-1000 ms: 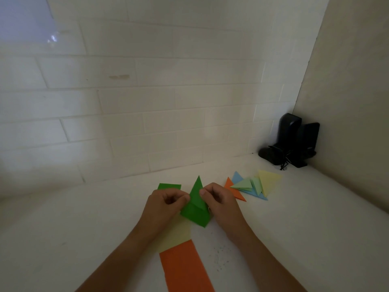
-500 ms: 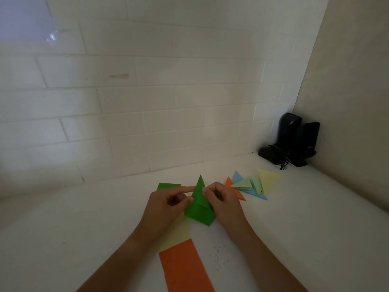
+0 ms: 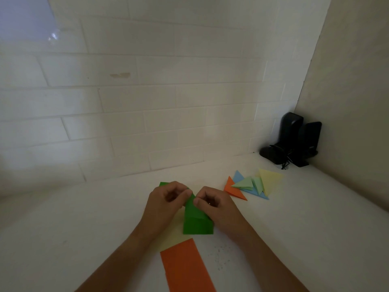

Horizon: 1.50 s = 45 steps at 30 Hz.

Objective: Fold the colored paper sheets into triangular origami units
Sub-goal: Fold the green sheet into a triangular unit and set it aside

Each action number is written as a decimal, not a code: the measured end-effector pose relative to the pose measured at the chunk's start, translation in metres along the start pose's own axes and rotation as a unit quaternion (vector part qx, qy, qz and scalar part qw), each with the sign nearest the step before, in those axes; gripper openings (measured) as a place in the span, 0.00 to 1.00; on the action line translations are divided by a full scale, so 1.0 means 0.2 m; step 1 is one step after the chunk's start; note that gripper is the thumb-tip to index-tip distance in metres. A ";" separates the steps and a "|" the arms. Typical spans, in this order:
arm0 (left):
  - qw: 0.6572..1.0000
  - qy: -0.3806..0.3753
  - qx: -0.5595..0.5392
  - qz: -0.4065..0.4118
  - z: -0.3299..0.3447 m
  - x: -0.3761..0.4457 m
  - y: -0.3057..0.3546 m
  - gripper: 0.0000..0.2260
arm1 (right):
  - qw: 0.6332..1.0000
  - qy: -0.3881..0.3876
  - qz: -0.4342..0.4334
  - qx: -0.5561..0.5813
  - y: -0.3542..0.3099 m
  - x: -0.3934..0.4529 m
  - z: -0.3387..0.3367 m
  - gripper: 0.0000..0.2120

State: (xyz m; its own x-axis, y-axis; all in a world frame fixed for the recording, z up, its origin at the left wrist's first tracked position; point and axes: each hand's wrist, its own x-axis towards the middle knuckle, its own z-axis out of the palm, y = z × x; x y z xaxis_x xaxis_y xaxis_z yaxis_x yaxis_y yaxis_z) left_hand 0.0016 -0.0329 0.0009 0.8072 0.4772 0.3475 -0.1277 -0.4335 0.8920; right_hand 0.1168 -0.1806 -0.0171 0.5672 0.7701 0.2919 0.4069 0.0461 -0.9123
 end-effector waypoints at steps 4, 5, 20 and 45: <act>0.999 0.000 -0.042 -0.025 -0.01 0.00 0.01 0.05 | 1.000 0.012 -0.007 -0.025 0.01 0.00 0.01 0.07; 0.998 0.000 -0.050 -0.030 -0.01 0.00 0.01 0.05 | 0.999 0.015 -0.007 -0.027 0.01 0.00 0.01 0.07; 0.993 0.015 -0.087 -0.073 -0.01 0.00 0.00 0.08 | 0.999 0.023 -0.001 -0.023 0.00 0.00 0.00 0.07; 0.999 -0.027 -0.021 0.002 0.00 0.01 -0.05 0.10 | 1.000 0.010 -0.014 -0.017 -0.02 -0.01 0.01 0.07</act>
State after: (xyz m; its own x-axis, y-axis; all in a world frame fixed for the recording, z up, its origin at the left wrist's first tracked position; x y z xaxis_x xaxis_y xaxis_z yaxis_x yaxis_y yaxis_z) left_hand 0.0053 -0.0280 -0.0069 0.8364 0.4326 0.3365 -0.1549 -0.4024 0.9023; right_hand 0.1137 -0.1809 -0.0152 0.5692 0.7560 0.3233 0.4466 0.0459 -0.8936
